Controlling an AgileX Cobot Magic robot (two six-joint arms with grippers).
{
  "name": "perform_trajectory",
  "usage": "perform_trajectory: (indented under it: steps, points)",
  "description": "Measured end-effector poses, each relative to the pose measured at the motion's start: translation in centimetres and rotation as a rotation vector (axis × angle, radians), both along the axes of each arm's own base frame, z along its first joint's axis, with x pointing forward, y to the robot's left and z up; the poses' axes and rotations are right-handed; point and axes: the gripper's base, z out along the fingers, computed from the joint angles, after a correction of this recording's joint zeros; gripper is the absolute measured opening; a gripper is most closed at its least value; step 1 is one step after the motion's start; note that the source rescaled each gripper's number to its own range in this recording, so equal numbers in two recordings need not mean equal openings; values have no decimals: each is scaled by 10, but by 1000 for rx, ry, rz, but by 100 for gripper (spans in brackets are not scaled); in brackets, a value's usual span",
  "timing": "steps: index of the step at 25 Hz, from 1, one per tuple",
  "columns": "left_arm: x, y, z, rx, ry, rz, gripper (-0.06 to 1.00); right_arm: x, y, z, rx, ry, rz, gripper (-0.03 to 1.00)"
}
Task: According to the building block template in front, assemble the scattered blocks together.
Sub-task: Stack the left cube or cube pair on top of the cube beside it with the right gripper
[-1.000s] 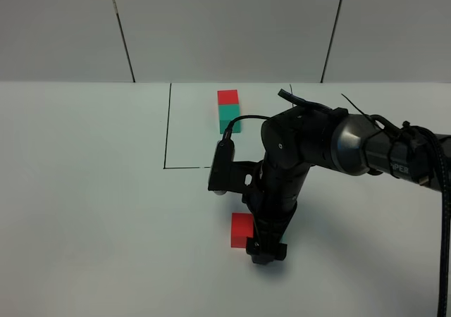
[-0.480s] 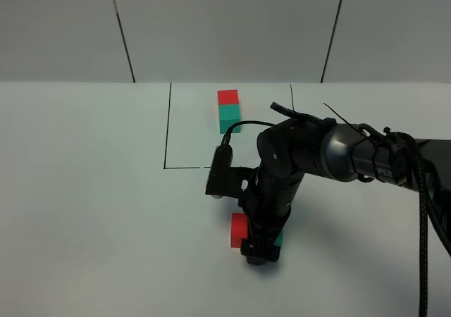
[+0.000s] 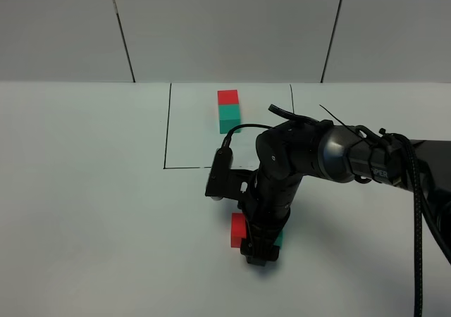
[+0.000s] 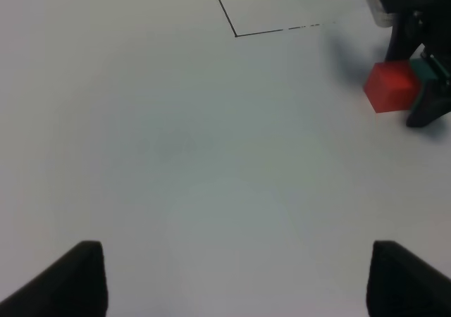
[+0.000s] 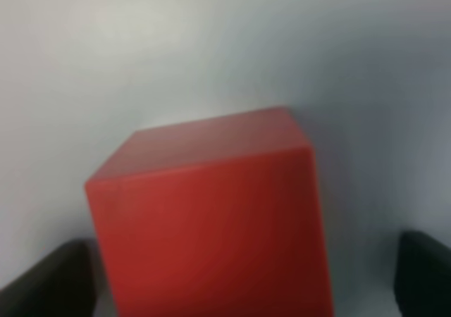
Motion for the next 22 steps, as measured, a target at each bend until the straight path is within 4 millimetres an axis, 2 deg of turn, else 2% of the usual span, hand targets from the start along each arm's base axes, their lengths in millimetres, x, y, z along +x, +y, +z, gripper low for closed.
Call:
perform_trajectory:
  steps: [2, 4, 6, 10, 17, 20, 22]
  points:
    - [0, 0, 0, 0, 0, 0, 59, -1, 1, 0, -1, 0, 4, 63]
    - [0, 0, 0, 0, 0, 0, 59, -3, 4, 0, -4, 0, 13, 52]
    - [0, 0, 0, 0, 0, 0, 59, -5, 6, 0, -7, -1, 22, 38]
    - [0, 0, 0, 0, 0, 0, 59, -4, 4, 2, -18, -13, 19, 4]
    - [0, 0, 0, 0, 0, 0, 59, -6, 1, 28, -59, -63, -52, 2]
    - [0, 0, 0, 0, 0, 0, 59, -12, 7, 41, -15, -68, -230, 2]
    - [0, 0, 0, 0, 0, 0, 59, -13, 14, 46, 38, -55, -424, 2]
